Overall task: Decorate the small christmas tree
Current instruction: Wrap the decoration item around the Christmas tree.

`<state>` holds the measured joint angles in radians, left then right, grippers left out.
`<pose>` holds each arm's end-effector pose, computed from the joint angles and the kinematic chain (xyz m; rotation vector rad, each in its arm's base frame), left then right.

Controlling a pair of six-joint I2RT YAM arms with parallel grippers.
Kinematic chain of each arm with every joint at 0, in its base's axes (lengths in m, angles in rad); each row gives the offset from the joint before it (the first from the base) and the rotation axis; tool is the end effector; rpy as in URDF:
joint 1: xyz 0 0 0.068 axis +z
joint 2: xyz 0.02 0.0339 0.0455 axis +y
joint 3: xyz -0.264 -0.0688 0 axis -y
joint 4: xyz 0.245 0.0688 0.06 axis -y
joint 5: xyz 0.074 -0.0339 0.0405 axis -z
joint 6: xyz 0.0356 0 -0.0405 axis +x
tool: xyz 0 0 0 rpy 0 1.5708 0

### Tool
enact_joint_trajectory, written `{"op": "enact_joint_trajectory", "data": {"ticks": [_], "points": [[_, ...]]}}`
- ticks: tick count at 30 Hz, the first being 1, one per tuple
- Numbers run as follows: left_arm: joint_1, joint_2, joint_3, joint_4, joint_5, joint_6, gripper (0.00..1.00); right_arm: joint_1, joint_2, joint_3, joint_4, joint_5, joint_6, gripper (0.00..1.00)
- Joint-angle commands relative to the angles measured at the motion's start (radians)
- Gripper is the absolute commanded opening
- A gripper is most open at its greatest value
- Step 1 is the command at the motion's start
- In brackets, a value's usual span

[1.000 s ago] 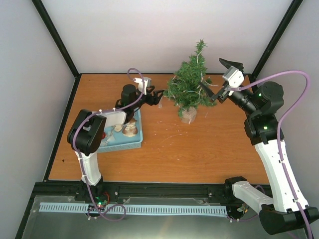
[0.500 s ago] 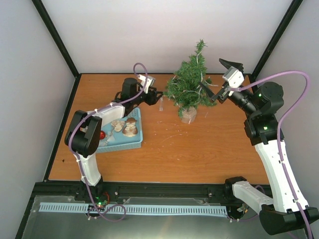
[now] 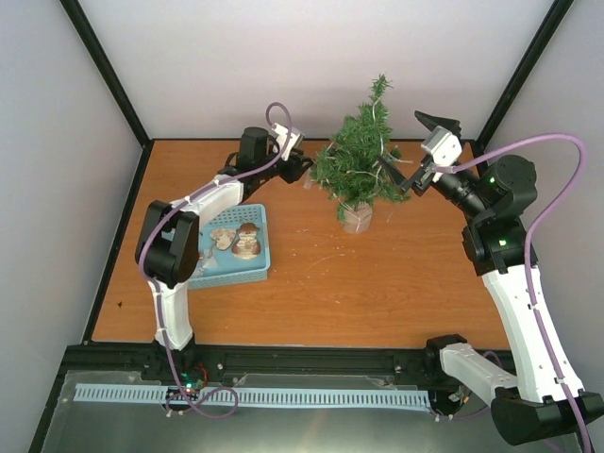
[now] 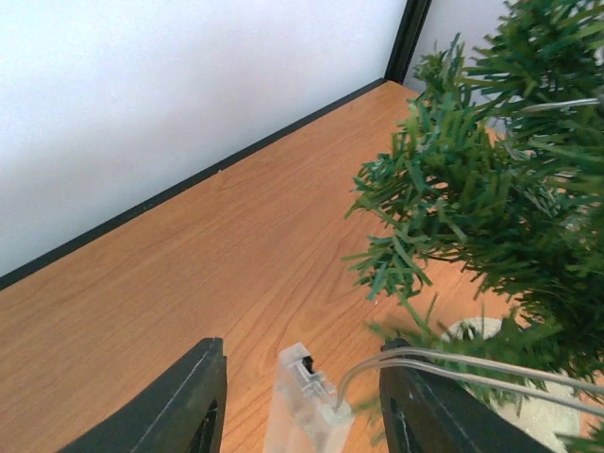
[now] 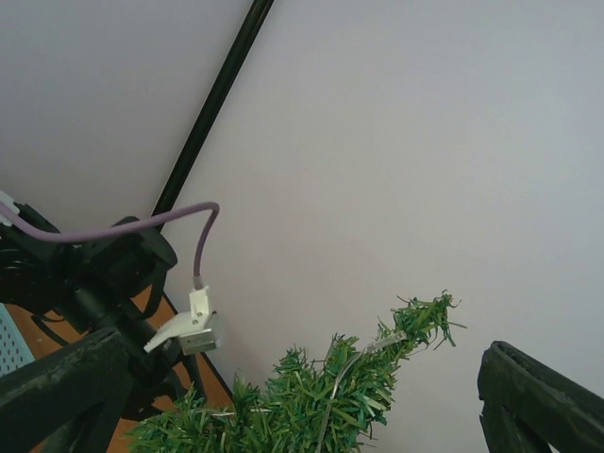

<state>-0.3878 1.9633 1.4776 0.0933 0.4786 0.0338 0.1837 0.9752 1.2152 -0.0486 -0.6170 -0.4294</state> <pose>0.4226 -0.1903 0.2557 0.7212 1.8461 -0.7000 0.1897 0.0562 0.4682 -0.8868 1.1073 0.2219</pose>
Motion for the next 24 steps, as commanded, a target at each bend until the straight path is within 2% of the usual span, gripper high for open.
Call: {"op": "enact_joint_trajectory", "data": {"ticks": [1, 5, 8, 12, 15, 20, 24], "points": [[0.011, 0.070, 0.109, -0.063, 0.064, -0.021, 0.46, -0.006, 0.004, -0.010, 0.018, 0.002, -0.009, 1.00], [0.061, 0.087, 0.146, -0.112, 0.235, -0.117, 0.50, -0.006, 0.001, -0.005, -0.003, 0.009, -0.028, 1.00], [0.072, 0.070, 0.177, -0.231, 0.255, -0.014, 0.53, -0.006, -0.008, -0.006, -0.011, 0.010, -0.032, 1.00], [0.072, 0.058, 0.187, -0.304, 0.274, 0.070, 0.63, -0.006, -0.015, -0.021, 0.007, 0.005, -0.022, 1.00], [0.072, 0.077, 0.214, -0.395, 0.278, 0.117, 0.67, -0.006, -0.018, -0.026, 0.010, 0.006, -0.021, 1.00], [0.073, 0.092, 0.263, -0.495, 0.242, 0.202, 0.66, -0.006, -0.024, -0.028, 0.011, 0.005, -0.026, 1.00], [0.073, 0.107, 0.335, -0.565, 0.243, 0.254, 0.58, -0.006, -0.029, -0.027, 0.015, 0.006, -0.026, 1.00]]}}
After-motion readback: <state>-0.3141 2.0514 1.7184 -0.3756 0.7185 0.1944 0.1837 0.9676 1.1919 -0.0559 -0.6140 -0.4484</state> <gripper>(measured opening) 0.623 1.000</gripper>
